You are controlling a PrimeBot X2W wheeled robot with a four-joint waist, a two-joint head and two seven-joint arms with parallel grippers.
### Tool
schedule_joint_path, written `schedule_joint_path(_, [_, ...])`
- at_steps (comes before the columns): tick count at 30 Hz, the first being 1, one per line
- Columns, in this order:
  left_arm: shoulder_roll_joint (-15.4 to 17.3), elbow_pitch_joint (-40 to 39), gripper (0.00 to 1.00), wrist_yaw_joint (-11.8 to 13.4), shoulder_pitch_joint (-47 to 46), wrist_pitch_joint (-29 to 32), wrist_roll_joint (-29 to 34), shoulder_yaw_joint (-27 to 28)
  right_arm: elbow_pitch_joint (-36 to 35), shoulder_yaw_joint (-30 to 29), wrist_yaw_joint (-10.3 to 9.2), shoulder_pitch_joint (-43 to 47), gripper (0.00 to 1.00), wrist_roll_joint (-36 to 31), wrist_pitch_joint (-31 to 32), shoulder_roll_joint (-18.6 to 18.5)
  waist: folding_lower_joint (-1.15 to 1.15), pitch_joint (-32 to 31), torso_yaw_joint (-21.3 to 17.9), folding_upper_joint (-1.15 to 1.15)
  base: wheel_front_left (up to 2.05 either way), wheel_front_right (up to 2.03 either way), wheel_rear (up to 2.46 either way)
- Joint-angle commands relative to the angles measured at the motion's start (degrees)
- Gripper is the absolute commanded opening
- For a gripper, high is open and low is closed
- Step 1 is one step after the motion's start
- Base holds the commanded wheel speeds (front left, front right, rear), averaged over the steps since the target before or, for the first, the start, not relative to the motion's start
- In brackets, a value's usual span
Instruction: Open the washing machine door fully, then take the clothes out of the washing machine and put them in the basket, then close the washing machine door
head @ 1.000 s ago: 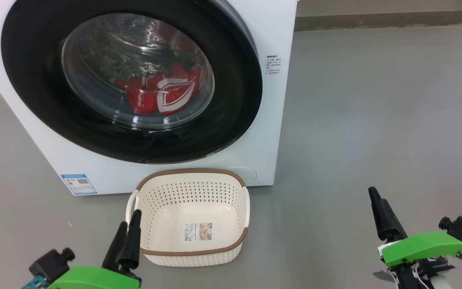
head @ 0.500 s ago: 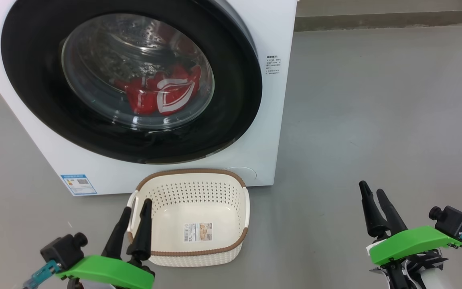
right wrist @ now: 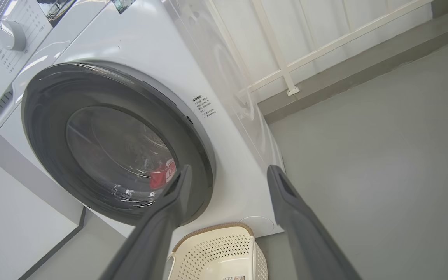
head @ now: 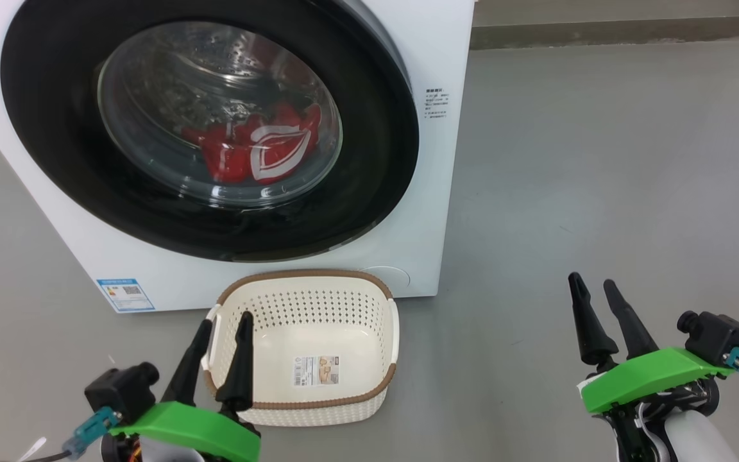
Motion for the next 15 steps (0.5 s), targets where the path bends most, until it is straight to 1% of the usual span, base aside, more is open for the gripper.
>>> schedule_joint_path(1, [0.96,-1.07,1.00,0.57,-3.31,-0.92,2.09,0.96,-1.63,1.32,-0.03,-3.33,1.00,-1.90,-0.83,-0.65,0.00,0.03,0.02,0.00,0.00,0.00,0.00])
schedule_joint_path(15, [1.10,-0.79,1.00,2.08,-5.28,-3.31,11.05,-0.09,-1.70,2.35,-0.04,-4.89,1.00,-10.12,-3.19,-0.88,0.00,0.06,0.08,0.00,0.00,0.00,0.00])
